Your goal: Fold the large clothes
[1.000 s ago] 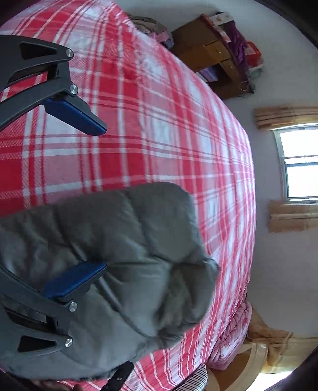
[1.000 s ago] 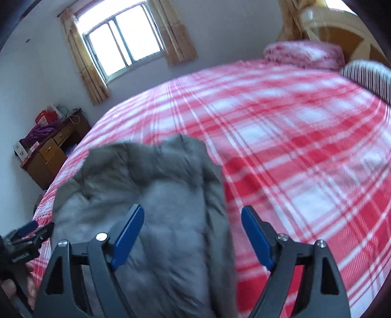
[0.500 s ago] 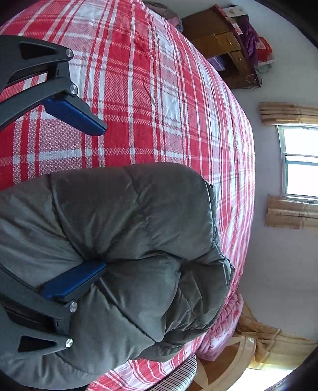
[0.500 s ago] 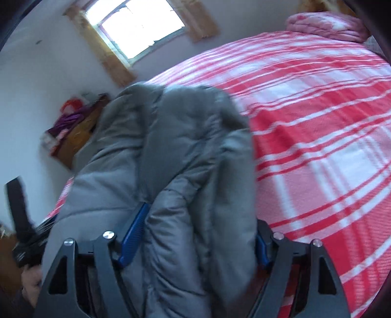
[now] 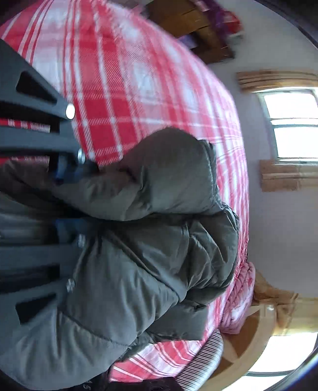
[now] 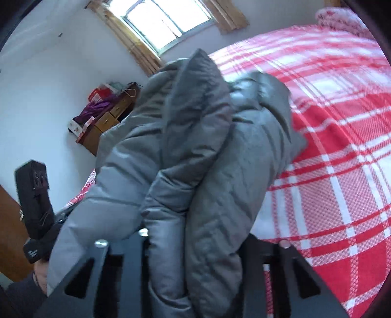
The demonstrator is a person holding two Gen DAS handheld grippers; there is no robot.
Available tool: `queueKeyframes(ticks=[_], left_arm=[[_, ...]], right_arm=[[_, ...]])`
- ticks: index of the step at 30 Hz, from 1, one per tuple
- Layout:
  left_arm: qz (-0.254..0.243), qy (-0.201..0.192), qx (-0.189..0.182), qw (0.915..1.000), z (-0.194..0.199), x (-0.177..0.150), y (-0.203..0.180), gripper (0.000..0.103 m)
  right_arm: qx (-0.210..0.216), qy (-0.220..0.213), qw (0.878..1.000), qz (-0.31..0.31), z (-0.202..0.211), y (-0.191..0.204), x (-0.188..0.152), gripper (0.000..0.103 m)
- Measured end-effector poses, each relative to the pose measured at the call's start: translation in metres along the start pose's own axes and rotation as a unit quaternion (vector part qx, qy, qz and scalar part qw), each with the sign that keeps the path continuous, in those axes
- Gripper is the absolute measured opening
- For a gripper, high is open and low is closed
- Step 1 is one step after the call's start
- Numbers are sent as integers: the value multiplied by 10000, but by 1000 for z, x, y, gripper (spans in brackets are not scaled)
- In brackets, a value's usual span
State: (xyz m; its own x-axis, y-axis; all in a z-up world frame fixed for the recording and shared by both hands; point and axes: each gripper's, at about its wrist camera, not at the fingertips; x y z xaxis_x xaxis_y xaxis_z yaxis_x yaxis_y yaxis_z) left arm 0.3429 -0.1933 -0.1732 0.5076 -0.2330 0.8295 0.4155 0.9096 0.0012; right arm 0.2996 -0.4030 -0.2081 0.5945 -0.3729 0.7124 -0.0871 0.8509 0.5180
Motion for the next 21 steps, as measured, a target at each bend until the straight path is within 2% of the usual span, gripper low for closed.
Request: queueKeyframes(ticks=[5,10,17,21], left_arm=[[-93,-471,182,9987,61,9,22,14],[-7,-770,599,9952,134,6,79,13],[404,-692,1311,9881,208,-23,176,13],[565,-577,1623,9834,225,-47,218,13]], right_arm=[[278,-405,9988,20,25,37,-1,25],[820,-572,9942,402,36,106,-2,25],[1558,-293,9836,859,1,211,-30,25],[1793,38,9778,1087,-30,262,-51,25]])
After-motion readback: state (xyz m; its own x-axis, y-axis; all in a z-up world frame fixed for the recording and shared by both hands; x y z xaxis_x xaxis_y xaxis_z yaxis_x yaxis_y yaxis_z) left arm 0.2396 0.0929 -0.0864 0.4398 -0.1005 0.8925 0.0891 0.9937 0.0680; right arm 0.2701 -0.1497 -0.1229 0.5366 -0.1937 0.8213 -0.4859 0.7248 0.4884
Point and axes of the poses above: each gripper's, at about its wrist camera, not at the fingertips, and z roughly against the way its jaws point, y to its left, x to its top, and after that the axes turned 9 degrees about -y, right-handed
